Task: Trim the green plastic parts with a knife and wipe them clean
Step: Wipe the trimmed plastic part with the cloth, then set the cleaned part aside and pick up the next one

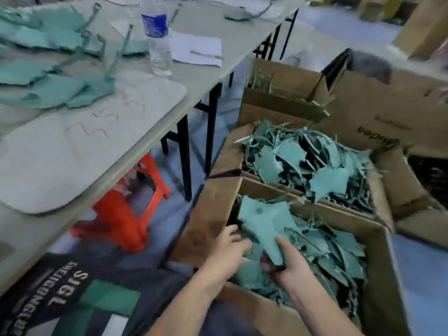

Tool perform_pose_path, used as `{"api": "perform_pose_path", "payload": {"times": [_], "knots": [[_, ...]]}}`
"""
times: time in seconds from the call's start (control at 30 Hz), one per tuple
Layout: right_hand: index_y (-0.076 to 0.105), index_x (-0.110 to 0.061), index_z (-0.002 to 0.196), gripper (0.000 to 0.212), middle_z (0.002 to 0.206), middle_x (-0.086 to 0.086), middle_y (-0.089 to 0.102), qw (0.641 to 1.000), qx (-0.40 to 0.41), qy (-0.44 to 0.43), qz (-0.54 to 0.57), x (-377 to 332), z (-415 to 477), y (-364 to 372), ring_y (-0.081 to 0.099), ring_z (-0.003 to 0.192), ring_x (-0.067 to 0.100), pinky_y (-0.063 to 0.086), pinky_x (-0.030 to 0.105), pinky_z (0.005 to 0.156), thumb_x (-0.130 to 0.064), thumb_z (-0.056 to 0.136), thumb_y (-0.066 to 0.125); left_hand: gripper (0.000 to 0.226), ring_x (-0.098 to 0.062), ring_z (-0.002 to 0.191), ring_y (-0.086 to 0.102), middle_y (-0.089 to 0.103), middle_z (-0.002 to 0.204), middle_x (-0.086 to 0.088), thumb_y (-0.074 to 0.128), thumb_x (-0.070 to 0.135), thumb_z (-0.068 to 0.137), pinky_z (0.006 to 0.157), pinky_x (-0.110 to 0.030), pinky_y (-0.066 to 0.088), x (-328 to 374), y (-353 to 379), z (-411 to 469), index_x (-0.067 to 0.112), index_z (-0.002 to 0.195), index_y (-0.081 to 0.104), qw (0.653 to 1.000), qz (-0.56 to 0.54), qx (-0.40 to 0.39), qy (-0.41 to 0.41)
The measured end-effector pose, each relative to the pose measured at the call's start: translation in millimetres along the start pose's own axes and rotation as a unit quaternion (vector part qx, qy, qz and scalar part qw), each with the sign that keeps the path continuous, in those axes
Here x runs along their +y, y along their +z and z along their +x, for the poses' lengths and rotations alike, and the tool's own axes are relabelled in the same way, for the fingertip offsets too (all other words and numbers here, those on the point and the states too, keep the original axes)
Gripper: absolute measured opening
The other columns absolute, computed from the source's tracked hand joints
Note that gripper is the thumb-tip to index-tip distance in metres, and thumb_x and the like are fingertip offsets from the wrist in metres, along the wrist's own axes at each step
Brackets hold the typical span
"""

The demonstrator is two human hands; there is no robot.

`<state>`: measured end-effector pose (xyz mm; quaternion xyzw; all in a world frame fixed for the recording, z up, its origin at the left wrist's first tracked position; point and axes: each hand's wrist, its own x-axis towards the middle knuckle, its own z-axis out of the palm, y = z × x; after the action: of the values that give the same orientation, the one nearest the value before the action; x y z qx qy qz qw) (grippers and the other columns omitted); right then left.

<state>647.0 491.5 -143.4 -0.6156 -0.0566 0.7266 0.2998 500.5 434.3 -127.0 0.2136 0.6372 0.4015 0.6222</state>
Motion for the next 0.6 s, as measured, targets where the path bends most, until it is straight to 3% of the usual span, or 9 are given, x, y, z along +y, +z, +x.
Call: {"api": "perform_pose_path", "payload": {"times": [0.07, 0.1, 0.13, 0.23, 0.3, 0.37, 0.47, 0.53, 0.6], "knots": [[0.058, -0.003, 0.116, 0.040, 0.110, 0.019, 0.066, 0.997, -0.005, 0.036, 0.070, 3, 21, -7, 0.068, 0.086, 0.026, 0.052, 0.034, 0.063, -0.041, 0.105, 0.050, 0.060, -0.018, 0.130, 0.051, 0.044, 0.150, 0.001, 0.065, 0.024, 0.095, 0.103, -0.039, 0.048, -14, 0, 9, 0.026, 0.150, 0.040, 0.998, 0.054, 0.007, -0.016], [0.056, -0.001, 0.118, 0.045, 0.118, 0.020, 0.064, 0.996, -0.014, 0.066, 0.057, 8, 29, -7, 0.065, 0.098, 0.030, 0.054, 0.036, 0.074, -0.044, 0.105, 0.051, 0.058, -0.018, 0.133, 0.048, 0.043, 0.151, 0.000, 0.064, 0.023, 0.096, 0.108, -0.040, 0.045, -17, -3, 12, 0.026, 0.149, 0.042, 0.997, 0.074, 0.019, -0.010], [0.055, 0.000, 0.121, 0.047, 0.117, 0.021, 0.064, 0.995, -0.030, 0.094, 0.032, 16, 35, -5, 0.063, 0.097, 0.032, 0.055, 0.038, 0.076, -0.044, 0.104, 0.052, 0.053, -0.016, 0.131, 0.049, 0.046, 0.149, 0.000, 0.064, 0.022, 0.096, 0.107, -0.038, 0.045, -19, -8, 15, 0.026, 0.145, 0.047, 0.996, 0.078, 0.035, 0.003], [0.061, -0.001, 0.117, 0.040, 0.090, 0.017, 0.072, 0.988, -0.087, 0.124, -0.033, 40, 37, 20, 0.055, 0.069, 0.026, 0.056, 0.030, 0.061, -0.038, 0.107, 0.049, 0.039, -0.005, 0.114, 0.057, 0.057, 0.134, 0.001, 0.062, 0.011, 0.094, 0.089, -0.021, 0.046, -11, -26, 16, 0.028, 0.129, 0.059, 0.994, 0.063, 0.078, 0.052], [0.064, -0.007, 0.092, 0.036, 0.062, 0.009, 0.066, 0.980, -0.132, 0.134, -0.058, 48, 26, 45, 0.056, 0.050, 0.018, 0.051, 0.026, 0.049, -0.034, 0.107, 0.045, 0.038, 0.007, 0.095, 0.063, 0.063, 0.119, 0.006, 0.059, 0.004, 0.093, 0.075, -0.012, 0.048, 1, -38, 13, 0.031, 0.119, 0.063, 0.989, 0.050, 0.106, 0.087], [0.058, -0.013, 0.074, 0.038, 0.050, 0.002, 0.056, 0.971, -0.187, 0.129, -0.073, 50, 11, 73, 0.049, 0.038, 0.014, 0.046, 0.023, 0.043, -0.031, 0.106, 0.047, 0.036, 0.006, 0.081, 0.068, 0.067, 0.111, 0.007, 0.058, -0.001, 0.094, 0.071, -0.017, 0.053, 16, -48, 6, 0.030, 0.111, 0.065, 0.983, 0.014, 0.136, 0.120], [0.064, -0.018, 0.074, 0.029, 0.052, -0.005, 0.047, 0.957, -0.259, 0.095, -0.084, 42, -19, 119, 0.044, 0.042, 0.008, 0.048, 0.024, 0.046, -0.028, 0.100, 0.057, 0.032, -0.016, 0.077, 0.072, 0.076, 0.104, -0.005, 0.058, -0.009, 0.094, 0.067, -0.028, 0.055, 43, -62, -13, 0.020, 0.096, 0.071, 0.967, -0.083, 0.177, 0.164], [0.073, -0.016, 0.084, 0.012, 0.065, -0.001, 0.052, 0.944, -0.315, 0.068, -0.075, 33, -47, 150, 0.048, 0.053, 0.011, 0.053, 0.027, 0.049, -0.023, 0.087, 0.064, 0.030, -0.017, 0.070, 0.073, 0.078, 0.092, -0.008, 0.059, -0.008, 0.093, 0.055, -0.024, 0.054, 65, -77, -32, 0.017, 0.091, 0.075, 0.953, -0.104, 0.196, 0.207], [0.077, -0.008, 0.093, 0.021, 0.081, 0.009, 0.060, 0.917, -0.385, 0.028, -0.096, 26, -76, 179, 0.057, 0.067, 0.018, 0.059, 0.032, 0.061, -0.020, 0.080, 0.066, 0.022, -0.014, 0.059, 0.070, 0.078, 0.080, -0.009, 0.067, -0.003, 0.088, 0.050, -0.022, 0.053, 91, -100, -56, 0.017, 0.087, 0.077, 0.937, -0.093, 0.220, 0.256]]}}
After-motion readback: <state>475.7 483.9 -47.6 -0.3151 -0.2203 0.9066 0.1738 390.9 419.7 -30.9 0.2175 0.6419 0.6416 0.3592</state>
